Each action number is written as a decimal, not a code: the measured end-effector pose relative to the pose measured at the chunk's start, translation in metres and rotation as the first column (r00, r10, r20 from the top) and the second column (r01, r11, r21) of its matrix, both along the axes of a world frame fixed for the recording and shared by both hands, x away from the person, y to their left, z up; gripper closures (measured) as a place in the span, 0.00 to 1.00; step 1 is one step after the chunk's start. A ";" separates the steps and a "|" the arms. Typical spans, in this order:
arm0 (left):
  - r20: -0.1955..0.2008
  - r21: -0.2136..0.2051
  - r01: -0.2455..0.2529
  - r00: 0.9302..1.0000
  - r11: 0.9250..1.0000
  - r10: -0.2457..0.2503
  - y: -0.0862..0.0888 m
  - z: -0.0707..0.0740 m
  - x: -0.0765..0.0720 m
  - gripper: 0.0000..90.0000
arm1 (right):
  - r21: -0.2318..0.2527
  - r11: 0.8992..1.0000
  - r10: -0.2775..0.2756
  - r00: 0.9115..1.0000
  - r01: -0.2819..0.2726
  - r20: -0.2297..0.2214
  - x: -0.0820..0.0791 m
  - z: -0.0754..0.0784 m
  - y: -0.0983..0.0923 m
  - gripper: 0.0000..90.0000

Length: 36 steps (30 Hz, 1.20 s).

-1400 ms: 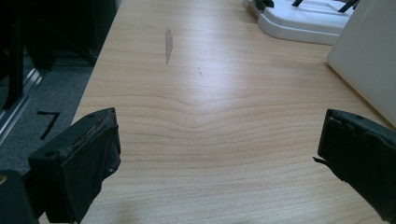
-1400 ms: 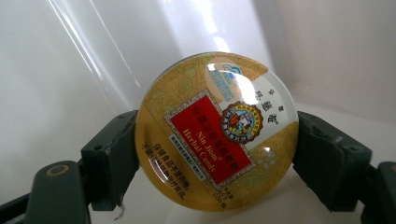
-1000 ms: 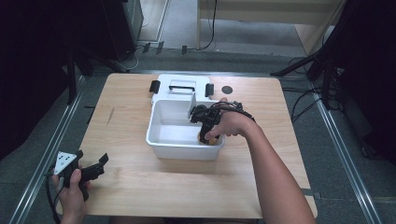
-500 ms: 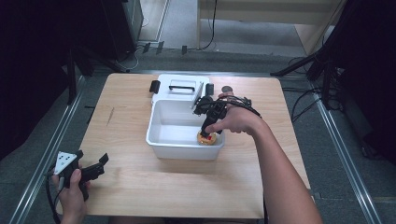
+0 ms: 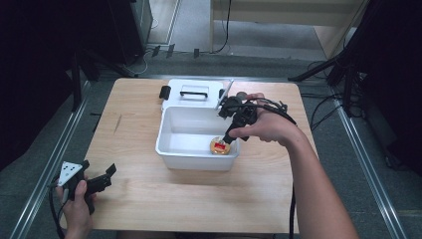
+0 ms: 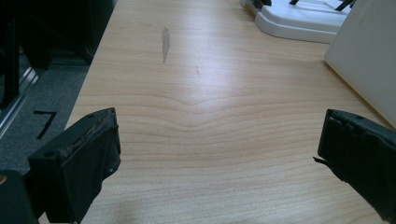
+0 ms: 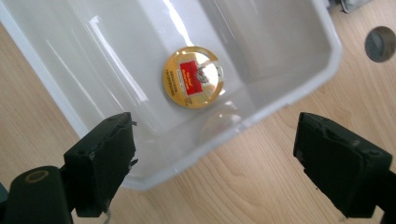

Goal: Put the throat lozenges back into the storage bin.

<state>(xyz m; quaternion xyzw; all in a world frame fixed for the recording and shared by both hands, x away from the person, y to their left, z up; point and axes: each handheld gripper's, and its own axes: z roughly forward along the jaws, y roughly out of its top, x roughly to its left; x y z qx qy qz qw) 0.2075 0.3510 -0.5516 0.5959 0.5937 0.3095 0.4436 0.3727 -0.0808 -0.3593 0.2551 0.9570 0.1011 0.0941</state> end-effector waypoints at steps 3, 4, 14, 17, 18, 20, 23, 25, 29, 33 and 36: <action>0.000 0.000 0.000 1.000 1.000 0.000 0.000 0.000 0.000 0.00 | 0.007 1.000 -0.019 1.000 0.019 0.014 -0.002 0.005 -0.012 0.14; 0.001 -0.001 0.000 1.000 1.000 0.000 0.000 0.000 0.000 0.00 | 0.011 1.000 -0.025 1.000 0.025 0.015 -0.003 0.006 -0.016 0.14; -0.002 0.001 0.000 1.000 1.000 0.000 0.000 0.000 0.000 0.00 | 0.019 0.996 -0.090 0.996 0.089 0.022 -0.009 0.004 -0.056 0.14; -0.002 0.004 0.001 1.000 1.000 -0.001 0.000 0.000 0.000 0.00 | 0.024 0.993 -0.114 0.993 0.113 0.021 -0.010 -0.001 -0.069 0.14; -0.002 0.004 0.000 1.000 1.000 0.000 0.000 0.000 0.000 0.00 | 0.025 0.992 -0.121 0.992 0.121 0.019 -0.010 -0.003 -0.073 0.14; -0.002 0.005 0.000 1.000 1.000 0.000 0.000 0.000 0.000 0.00 | 0.026 0.990 -0.139 0.990 0.139 0.014 -0.011 -0.007 -0.080 0.15; -0.002 0.005 0.000 1.000 1.000 0.000 0.000 0.000 0.000 0.00 | 0.026 0.987 -0.158 0.987 0.158 0.010 -0.012 -0.013 -0.091 0.15; -0.001 0.005 -0.001 1.000 1.000 0.001 -0.001 0.000 0.000 0.00 | 0.030 0.986 -0.163 0.987 0.162 0.013 -0.014 -0.017 -0.098 0.14; -0.002 0.005 -0.001 1.000 1.000 0.001 -0.001 0.000 0.000 0.00 | 0.039 0.982 -0.188 0.982 0.187 0.012 -0.016 -0.024 -0.110 0.14; -0.002 0.006 -0.001 1.000 1.000 0.001 -0.001 0.000 0.000 0.00 | 0.042 0.976 -0.214 0.977 0.214 0.007 -0.019 -0.031 -0.121 0.14; -0.002 0.005 0.005 1.000 1.000 -0.005 -0.001 0.000 0.000 0.00 | 0.044 0.972 -0.233 0.972 0.233 0.002 -0.020 -0.037 -0.129 0.14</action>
